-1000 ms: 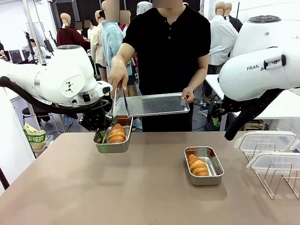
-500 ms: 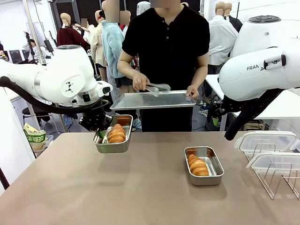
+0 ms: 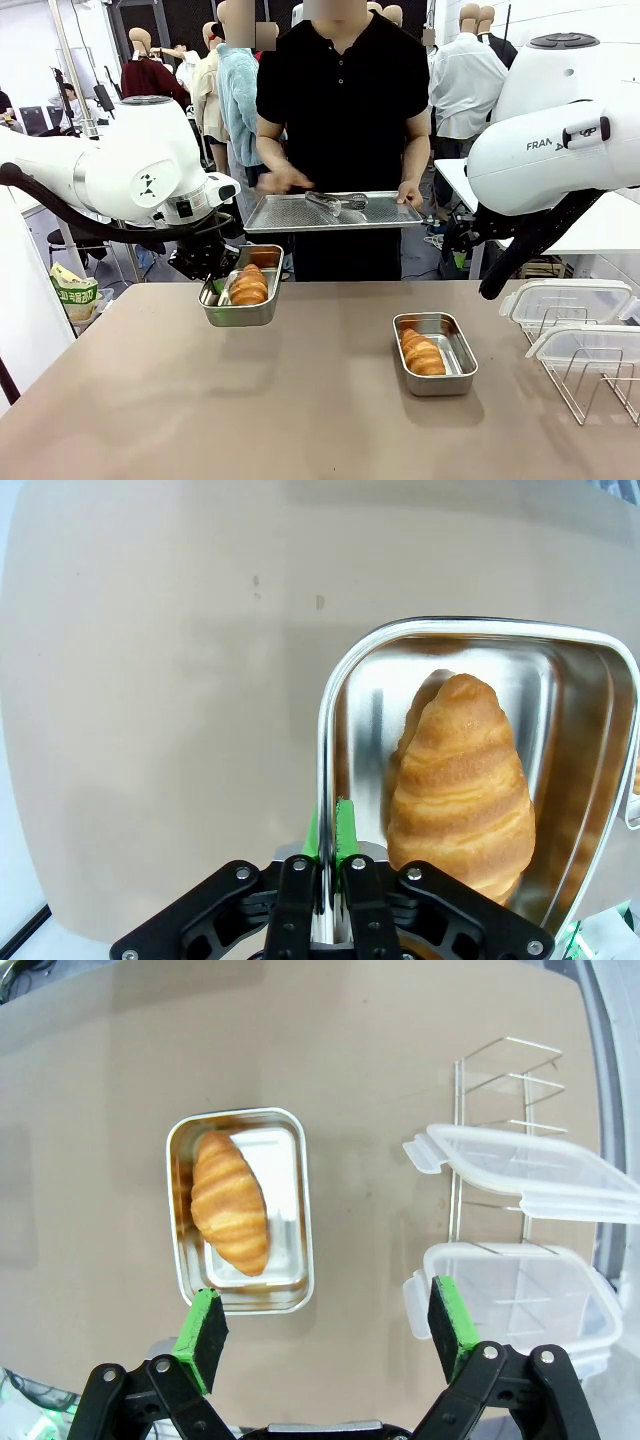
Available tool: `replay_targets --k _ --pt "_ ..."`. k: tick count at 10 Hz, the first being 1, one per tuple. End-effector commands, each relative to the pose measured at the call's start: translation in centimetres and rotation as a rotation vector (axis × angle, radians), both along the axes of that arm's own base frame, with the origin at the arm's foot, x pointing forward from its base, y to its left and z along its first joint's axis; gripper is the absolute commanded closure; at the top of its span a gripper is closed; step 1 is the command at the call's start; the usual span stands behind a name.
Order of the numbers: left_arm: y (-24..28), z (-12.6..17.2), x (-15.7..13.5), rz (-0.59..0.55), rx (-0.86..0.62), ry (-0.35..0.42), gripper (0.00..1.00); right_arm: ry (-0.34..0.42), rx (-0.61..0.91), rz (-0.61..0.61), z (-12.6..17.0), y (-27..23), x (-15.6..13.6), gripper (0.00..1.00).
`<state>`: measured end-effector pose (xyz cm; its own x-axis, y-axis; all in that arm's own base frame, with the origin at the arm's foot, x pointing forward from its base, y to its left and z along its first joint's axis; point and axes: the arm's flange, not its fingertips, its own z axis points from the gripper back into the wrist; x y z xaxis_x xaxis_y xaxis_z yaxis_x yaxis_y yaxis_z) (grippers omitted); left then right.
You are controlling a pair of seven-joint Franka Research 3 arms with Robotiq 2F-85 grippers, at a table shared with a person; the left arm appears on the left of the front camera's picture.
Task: Place the bread in airtight containers.
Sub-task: Once an object is inside an Airtight Container , place the container in the center of the table.
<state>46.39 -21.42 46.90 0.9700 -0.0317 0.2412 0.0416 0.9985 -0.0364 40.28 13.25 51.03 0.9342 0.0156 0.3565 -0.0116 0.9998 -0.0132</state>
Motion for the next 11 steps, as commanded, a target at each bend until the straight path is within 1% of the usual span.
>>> replay_targets --k 1,11 --pt "0.12 0.33 -0.05 0.005 -0.002 -0.006 1.00 -0.005 0.000 -0.011 0.02 0.10 -0.03 0.00" --pt "0.12 0.33 -0.05 0.005 -0.002 -0.006 1.00 -0.005 0.000 -0.011 0.02 0.10 -0.03 0.00"
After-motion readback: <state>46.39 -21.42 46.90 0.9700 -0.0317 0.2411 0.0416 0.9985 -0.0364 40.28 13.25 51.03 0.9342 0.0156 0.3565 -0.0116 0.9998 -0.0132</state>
